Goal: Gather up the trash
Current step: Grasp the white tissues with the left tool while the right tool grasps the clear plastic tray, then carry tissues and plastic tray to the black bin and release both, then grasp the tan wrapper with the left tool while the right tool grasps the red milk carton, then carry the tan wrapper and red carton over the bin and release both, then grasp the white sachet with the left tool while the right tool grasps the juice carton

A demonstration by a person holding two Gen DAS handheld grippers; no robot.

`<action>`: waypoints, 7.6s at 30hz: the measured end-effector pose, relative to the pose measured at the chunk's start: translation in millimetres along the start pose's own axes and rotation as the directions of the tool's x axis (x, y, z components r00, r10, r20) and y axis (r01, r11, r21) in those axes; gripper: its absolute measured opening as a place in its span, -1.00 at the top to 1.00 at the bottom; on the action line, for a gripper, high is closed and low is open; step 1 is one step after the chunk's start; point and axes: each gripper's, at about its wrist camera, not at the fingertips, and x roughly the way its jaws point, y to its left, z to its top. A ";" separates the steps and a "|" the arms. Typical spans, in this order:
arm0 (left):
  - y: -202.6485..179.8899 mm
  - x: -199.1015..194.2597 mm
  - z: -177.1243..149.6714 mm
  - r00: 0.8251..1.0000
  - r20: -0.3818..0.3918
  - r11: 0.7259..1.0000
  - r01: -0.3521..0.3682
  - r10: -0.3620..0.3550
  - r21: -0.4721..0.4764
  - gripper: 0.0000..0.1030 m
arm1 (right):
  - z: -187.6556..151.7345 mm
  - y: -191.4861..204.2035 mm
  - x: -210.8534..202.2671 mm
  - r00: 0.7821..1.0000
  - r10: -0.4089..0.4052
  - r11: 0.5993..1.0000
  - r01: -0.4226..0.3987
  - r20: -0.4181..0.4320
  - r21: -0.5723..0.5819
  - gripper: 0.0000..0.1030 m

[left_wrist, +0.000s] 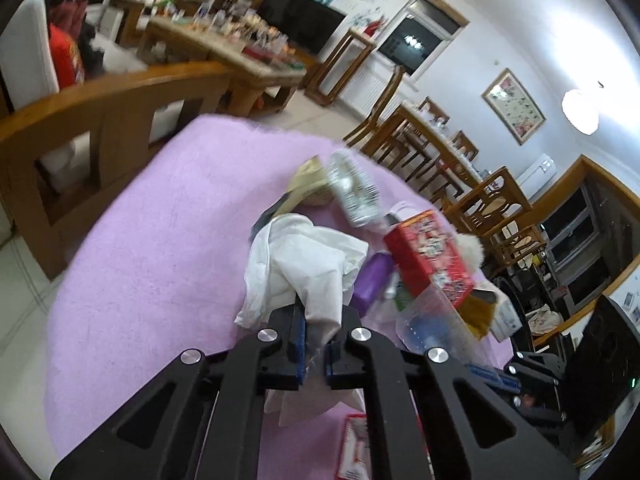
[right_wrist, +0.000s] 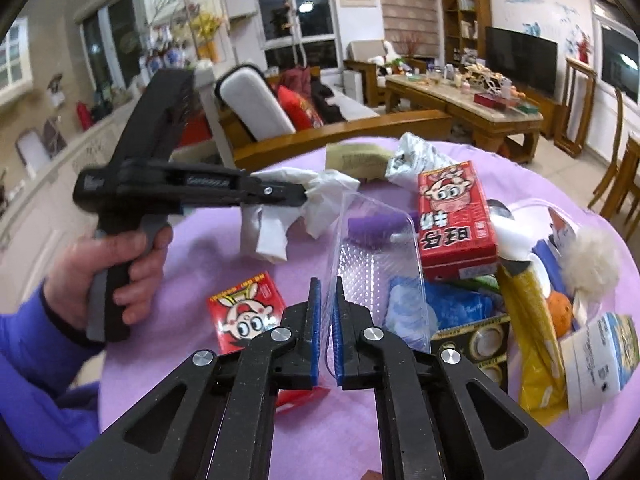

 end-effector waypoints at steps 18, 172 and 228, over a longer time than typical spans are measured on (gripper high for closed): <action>-191.7 16.1 -3.3 0.983 -0.030 0.938 0.183 -0.182 0.294 0.85 | -63.5 -115.1 -178.1 0.938 -0.159 0.964 0.081 0.307 0.253 0.88; -390.7 225.3 -84.7 0.894 -0.387 0.787 0.402 -0.226 0.467 0.77 | -269.5 -321.6 -320.6 0.746 -0.653 0.541 0.339 0.130 0.770 -0.07; -53.1 117.9 75.9 0.954 -0.218 0.921 -0.111 0.203 0.373 -0.48 | -35.1 -160.5 -63.3 0.915 -0.403 0.862 0.368 0.029 0.349 -0.90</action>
